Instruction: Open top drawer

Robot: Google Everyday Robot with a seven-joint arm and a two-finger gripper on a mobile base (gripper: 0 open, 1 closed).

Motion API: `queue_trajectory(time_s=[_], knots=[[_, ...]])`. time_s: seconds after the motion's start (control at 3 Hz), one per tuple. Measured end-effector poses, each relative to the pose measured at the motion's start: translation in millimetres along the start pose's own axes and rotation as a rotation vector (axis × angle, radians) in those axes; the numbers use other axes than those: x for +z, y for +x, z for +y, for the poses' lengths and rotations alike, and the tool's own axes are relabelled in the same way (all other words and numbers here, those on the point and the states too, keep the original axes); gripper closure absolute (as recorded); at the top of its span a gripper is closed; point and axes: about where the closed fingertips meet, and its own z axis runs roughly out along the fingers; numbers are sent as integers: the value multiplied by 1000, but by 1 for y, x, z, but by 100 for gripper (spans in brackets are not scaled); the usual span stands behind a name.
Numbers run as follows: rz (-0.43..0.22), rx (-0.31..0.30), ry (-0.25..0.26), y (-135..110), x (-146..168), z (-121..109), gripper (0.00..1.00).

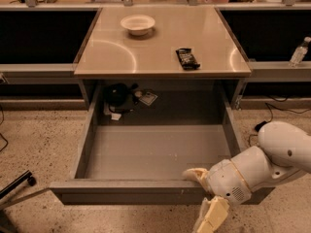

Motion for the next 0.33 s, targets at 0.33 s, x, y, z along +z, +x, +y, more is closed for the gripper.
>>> queue_trajectory(time_s=[0.33], knots=[[0,0,0,0,0,0,0]])
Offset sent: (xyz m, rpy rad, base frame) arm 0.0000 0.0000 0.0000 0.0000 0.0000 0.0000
